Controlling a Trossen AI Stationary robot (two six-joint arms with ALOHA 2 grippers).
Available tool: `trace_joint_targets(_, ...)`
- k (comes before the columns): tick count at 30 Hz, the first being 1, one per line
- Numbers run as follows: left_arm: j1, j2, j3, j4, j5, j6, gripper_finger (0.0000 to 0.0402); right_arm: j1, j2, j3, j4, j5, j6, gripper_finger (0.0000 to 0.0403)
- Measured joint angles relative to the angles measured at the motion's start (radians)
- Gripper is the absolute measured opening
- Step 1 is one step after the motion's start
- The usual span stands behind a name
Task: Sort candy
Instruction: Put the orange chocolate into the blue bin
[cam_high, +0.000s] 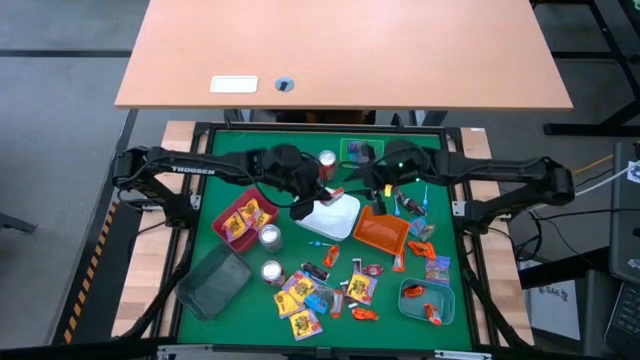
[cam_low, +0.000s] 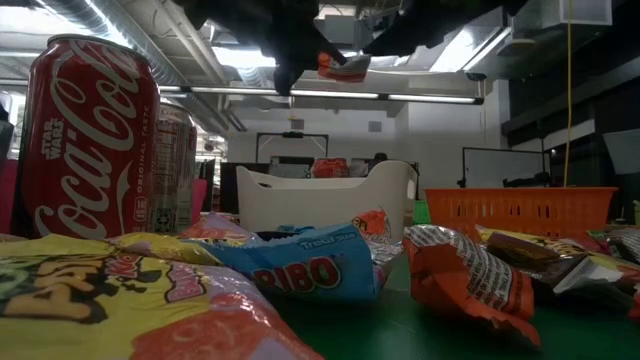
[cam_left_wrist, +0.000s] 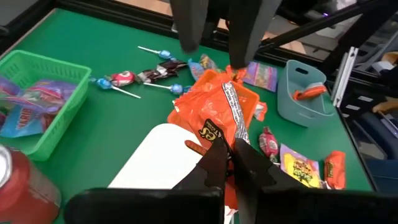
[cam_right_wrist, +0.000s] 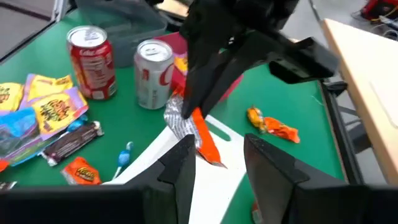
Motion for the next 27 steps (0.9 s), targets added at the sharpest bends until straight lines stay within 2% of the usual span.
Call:
trace_joint_targets(9, -0.017, 0.000, 0.000, 0.000, 0.000, 0.000, 0.0000, 0.044, 0.014, 0.000, -0.002, 0.000, -0.055, 0.0136)
trace_joint_targets(27, -0.050, 0.000, 0.000, 0.057, -0.003, 0.000, 0.0000, 0.043, 0.047, 0.000, 0.012, -0.007, -0.056, 0.0132)
